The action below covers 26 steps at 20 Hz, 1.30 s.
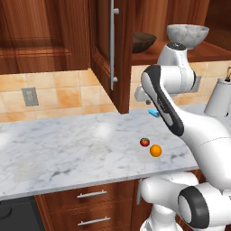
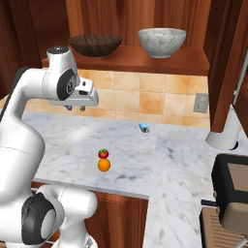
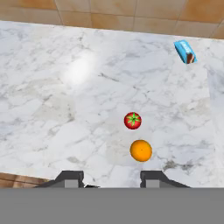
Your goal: Pick both bowls and place them on the counter. Then place the tomato in one bowl and place the orange in the other bowl.
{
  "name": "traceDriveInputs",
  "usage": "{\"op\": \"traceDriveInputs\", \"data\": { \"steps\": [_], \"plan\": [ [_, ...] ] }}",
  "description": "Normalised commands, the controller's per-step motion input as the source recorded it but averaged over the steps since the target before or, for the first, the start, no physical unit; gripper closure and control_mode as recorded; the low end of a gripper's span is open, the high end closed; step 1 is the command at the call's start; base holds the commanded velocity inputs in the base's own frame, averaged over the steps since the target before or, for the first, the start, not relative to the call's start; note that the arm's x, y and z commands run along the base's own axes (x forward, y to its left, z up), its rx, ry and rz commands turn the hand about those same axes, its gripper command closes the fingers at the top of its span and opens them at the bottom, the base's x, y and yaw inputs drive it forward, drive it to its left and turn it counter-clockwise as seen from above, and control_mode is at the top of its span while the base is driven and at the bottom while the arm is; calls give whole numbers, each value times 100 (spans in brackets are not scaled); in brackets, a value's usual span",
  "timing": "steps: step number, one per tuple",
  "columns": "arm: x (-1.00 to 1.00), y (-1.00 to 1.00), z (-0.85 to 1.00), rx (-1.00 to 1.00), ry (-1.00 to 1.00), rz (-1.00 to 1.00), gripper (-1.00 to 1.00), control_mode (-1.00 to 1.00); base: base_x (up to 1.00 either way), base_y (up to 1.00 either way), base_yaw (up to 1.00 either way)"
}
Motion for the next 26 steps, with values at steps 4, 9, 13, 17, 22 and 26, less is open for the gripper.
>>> {"op": "traceDriveInputs", "data": {
  "steps": [4, 9, 13, 17, 22, 26],
  "plan": [
    [-2, 0, 0, 2, 0, 0, -100, -100, 0, 0, 0],
    [0, -4, 1, 3, -5, 0, -100, -100, 0, 0, 0],
    [3, -15, 18, -8, 0, 0, -100, -100, 0, 0, 0],
    [1, -10, 23, -14, -4, 1, -100, -100, 0, 0, 0],
    [0, -14, 34, -14, -10, 7, -100, -100, 0, 0, 0],
    [-5, -28, 35, -13, -14, 18, -100, -100, 0, 0, 0]
  ]
}}
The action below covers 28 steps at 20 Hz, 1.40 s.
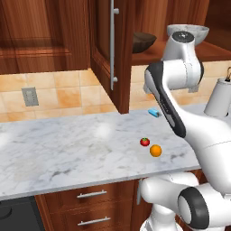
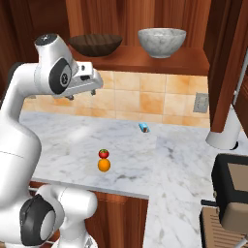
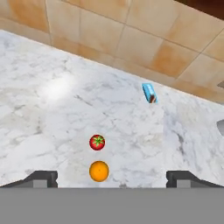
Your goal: Pick both bowls and place them on the counter. Then place the tomato in one bowl and place the orange in the other bowl.
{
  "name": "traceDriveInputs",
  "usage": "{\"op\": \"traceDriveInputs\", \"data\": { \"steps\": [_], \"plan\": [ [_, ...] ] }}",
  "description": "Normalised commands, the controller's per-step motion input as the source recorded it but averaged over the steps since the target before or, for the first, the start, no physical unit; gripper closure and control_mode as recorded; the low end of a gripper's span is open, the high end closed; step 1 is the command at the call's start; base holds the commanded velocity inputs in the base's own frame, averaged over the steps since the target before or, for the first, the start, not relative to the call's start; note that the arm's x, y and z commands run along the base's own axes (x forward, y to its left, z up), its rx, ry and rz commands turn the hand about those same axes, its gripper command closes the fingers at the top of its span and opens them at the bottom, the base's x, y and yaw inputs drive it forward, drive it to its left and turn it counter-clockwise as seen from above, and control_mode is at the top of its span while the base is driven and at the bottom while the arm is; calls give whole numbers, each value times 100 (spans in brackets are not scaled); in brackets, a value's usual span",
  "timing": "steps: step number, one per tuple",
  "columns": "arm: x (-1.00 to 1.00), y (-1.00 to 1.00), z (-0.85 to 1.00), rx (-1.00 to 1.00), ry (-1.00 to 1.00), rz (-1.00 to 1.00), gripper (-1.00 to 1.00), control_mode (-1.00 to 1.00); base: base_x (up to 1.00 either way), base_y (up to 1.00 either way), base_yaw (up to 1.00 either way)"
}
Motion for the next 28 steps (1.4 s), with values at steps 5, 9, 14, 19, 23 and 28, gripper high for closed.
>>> {"op": "traceDriveInputs", "data": {
  "steps": [5, 9, 14, 19, 23, 28],
  "plan": [
    [-31, -37, 44, -11, -15, 17, -100, -100, 0, 0, 0],
    [-26, -14, 50, -10, -19, 20, -100, -100, 0, 0, 0],
    [-4, -2, 51, -6, -15, 20, -100, -100, 0, 0, 0],
    [0, -1, 43, -4, -9, 14, -100, -100, 0, 0, 0],
    [3, 25, 31, -9, -3, 3, -100, -100, 0, 0, 0],
    [12, 40, 25, -13, -1, 0, -100, -100, 0, 0, 0]
  ]
}}
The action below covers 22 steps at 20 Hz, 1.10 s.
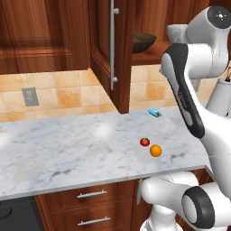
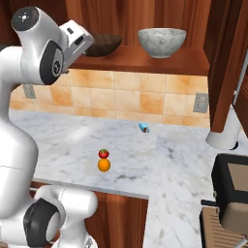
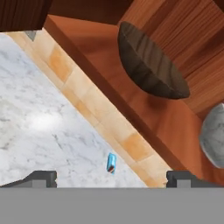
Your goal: Pick both bowls and place them on the counter. Then place the tomato in one bowl and place the orange in the other bowl.
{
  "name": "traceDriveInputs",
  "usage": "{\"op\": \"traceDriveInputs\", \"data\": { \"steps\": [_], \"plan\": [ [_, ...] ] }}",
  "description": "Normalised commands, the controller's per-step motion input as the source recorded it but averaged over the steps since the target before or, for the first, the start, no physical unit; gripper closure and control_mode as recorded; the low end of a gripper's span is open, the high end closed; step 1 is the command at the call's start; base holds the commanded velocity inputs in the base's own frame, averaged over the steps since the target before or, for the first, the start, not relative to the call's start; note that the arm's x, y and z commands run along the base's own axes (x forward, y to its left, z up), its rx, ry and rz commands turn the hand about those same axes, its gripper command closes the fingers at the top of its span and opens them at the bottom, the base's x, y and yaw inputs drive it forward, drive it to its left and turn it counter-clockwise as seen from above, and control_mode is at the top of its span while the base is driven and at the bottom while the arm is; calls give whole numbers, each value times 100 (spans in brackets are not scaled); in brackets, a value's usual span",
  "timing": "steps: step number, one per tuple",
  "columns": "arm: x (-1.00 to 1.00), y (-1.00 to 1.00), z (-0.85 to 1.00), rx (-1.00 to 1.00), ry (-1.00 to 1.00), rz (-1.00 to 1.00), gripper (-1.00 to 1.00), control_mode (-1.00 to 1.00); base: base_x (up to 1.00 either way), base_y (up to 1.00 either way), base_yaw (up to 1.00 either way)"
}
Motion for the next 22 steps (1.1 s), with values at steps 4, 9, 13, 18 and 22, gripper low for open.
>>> {"op": "traceDriveInputs", "data": {
  "steps": [4, 9, 13, 18, 22],
  "plan": [
    [35, 21, 14, -11, 0, 3, -100, -100, 0, 0, 0],
    [42, 4, 8, -10, 0, 10, -100, -100, 0, 0, 0],
    [36, 5, 0, -11, 0, 7, -100, -100, 0, 0, 0],
    [54, 6, 0, -11, 1, 2, -100, -100, 0, 0, 0],
    [57, 10, -7, -9, 1, 0, -100, -100, 0, 0, 0]
  ]
}}
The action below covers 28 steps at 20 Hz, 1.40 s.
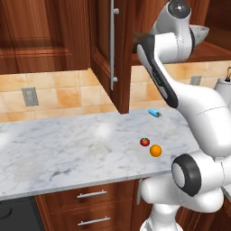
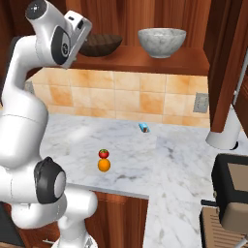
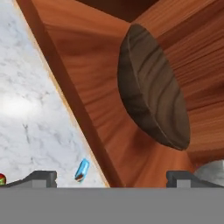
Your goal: Pick both bowls and place them on the counter. Then place the tomato in one bowl and place the orange in the other bowl.
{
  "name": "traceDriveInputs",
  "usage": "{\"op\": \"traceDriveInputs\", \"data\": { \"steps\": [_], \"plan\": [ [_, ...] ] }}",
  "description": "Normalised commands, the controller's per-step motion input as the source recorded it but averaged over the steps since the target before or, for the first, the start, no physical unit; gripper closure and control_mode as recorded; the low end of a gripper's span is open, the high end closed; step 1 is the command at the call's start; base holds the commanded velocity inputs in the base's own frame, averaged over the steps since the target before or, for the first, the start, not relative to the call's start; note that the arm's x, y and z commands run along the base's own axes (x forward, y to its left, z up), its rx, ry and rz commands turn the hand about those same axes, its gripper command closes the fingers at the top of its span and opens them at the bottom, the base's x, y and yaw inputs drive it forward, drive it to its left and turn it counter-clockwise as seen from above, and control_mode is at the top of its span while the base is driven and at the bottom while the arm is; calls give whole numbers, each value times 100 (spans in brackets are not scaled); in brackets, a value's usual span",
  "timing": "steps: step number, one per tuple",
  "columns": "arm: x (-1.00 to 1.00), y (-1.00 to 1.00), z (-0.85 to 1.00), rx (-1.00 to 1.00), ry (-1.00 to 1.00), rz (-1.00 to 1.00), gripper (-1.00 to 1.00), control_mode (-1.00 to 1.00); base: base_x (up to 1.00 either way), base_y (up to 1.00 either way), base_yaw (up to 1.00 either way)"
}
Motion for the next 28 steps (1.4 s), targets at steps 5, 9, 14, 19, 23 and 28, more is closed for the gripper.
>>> {"op": "traceDriveInputs", "data": {
  "steps": [5, 9, 14, 19, 23, 28],
  "plan": [
    [52, 3, -1, -4, 4, 0, -100, -100, 0, 0, 0],
    [44, 0, -3, 0, 4, 0, -100, -100, 0, 0, 0],
    [45, 0, 0, 0, 7, 0, -100, -100, 0, 0, 0],
    [46, 1, 0, 0, 8, 0, -100, -100, 0, 0, 0],
    [49, 2, 0, 0, 9, 0, -100, -100, 0, 0, 0],
    [43, 1, -1, -1, 8, 0, -100, -100, 0, 0, 0]
  ]
}}
